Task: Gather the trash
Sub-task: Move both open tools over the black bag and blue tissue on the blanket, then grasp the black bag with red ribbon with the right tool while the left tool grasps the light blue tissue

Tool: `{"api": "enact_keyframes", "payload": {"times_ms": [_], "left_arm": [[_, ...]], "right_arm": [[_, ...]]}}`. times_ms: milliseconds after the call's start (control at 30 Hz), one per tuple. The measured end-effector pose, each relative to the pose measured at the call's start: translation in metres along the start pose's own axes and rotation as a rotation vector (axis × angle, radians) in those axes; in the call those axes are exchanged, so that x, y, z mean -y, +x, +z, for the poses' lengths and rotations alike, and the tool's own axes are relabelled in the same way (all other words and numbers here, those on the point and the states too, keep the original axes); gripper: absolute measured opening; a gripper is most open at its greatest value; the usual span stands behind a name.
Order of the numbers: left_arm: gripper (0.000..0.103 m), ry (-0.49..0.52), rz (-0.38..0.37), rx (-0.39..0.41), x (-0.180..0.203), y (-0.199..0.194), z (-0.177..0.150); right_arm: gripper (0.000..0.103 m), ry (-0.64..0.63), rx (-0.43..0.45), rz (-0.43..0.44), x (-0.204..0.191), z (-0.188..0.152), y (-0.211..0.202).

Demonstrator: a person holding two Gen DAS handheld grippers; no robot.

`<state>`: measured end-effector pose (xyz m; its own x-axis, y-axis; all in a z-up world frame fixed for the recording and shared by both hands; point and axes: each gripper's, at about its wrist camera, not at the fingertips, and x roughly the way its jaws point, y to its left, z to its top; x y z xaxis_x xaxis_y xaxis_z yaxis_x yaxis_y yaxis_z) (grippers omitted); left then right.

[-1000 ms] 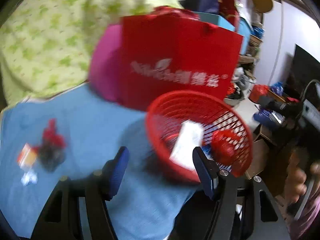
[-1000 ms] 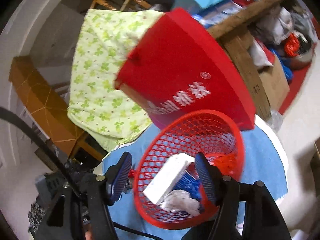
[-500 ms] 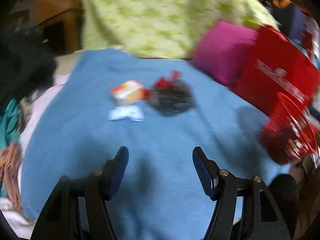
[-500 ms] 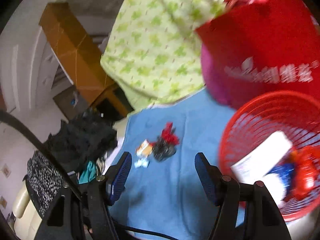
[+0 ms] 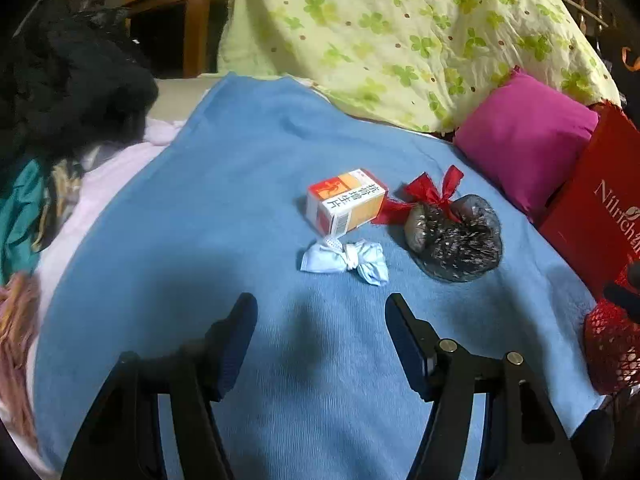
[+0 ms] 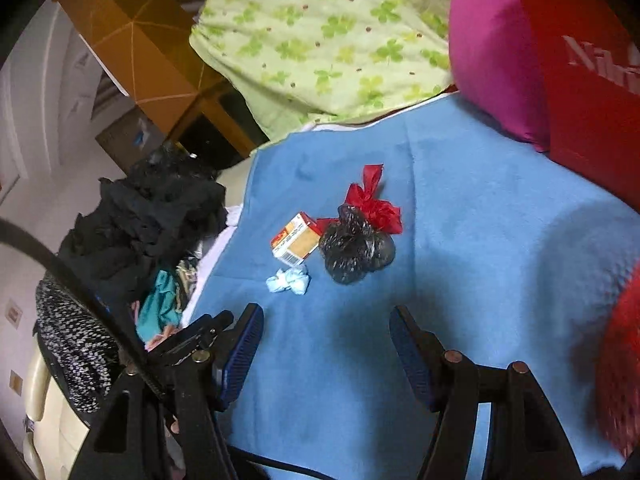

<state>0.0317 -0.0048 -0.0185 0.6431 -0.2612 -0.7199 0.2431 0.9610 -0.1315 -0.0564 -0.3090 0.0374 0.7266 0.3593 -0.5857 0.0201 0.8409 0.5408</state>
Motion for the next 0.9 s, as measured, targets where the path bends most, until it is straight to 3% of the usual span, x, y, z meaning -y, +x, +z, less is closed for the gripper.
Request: {"api": "enact_keyframes", "payload": {"times_ms": [433,667,700,767,800,900], "left_arm": [[0.067,-0.026,-0.049,-0.057,0.004,0.055,0.025],[0.067,-0.034,-0.053,-0.073,-0.001,0.062,0.027],[0.067,-0.033,-0.054,-0.075,-0.002,0.062,0.027],[0.067,-0.033,-0.057,-0.076,-0.002,0.063,0.028],[0.067,-0.036,-0.062,-0.078,-0.002,0.064,0.028],[0.067,-0.040,-0.082,-0.087,-0.001,0.067,0.029]], "right_arm": [[0.069,0.138,-0.113,-0.105,0.038,0.045,0.134],[0.068,0.204,-0.137,-0.086,0.042,0.039,0.177],[0.057,0.185,-0.123,-0.091,0.039,0.037,0.176],[0.048,0.152,-0.117,-0.067,0.034,0.033,0.176],[0.037,0.138,-0.116,-0.065,0.031,0.030,0.174],[0.035,0.102,-0.096,-0.084,0.027,0.024,0.163]]}}
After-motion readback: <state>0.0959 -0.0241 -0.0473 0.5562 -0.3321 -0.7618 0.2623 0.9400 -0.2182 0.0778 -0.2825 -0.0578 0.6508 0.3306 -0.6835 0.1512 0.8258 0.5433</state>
